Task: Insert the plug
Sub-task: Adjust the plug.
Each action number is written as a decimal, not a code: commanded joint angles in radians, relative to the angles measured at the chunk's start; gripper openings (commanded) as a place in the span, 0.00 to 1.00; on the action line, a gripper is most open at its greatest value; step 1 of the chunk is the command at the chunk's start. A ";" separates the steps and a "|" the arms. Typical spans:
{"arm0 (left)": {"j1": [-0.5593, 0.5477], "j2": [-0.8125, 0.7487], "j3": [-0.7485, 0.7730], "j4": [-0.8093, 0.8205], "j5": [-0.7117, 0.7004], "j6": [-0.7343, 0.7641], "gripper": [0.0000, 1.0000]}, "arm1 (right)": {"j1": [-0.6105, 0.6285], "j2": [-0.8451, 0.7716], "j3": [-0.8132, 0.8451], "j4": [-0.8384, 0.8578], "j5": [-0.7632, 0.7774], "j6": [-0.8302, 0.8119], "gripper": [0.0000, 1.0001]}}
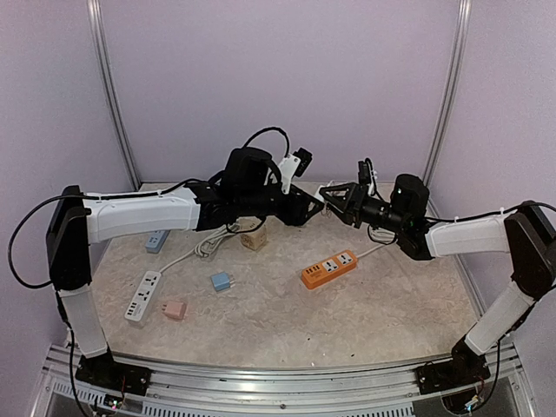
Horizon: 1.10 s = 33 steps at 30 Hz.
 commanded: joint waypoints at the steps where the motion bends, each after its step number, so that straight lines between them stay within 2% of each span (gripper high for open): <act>1: 0.000 0.011 0.048 -0.016 0.017 0.033 0.58 | -0.001 0.004 0.010 -0.018 -0.020 -0.018 0.20; 8: 0.008 0.024 0.060 -0.046 0.026 0.046 0.50 | -0.001 -0.011 0.032 -0.084 -0.037 -0.062 0.19; 18: 0.010 0.023 0.046 -0.069 0.045 0.033 0.59 | -0.002 -0.005 0.039 -0.058 -0.046 -0.054 0.20; 25: 0.009 0.026 0.051 -0.064 0.065 0.030 0.59 | -0.001 -0.003 0.044 -0.049 -0.045 -0.044 0.20; 33: 0.005 0.062 0.086 -0.089 0.021 0.040 0.54 | -0.001 0.008 0.055 -0.016 -0.060 -0.019 0.20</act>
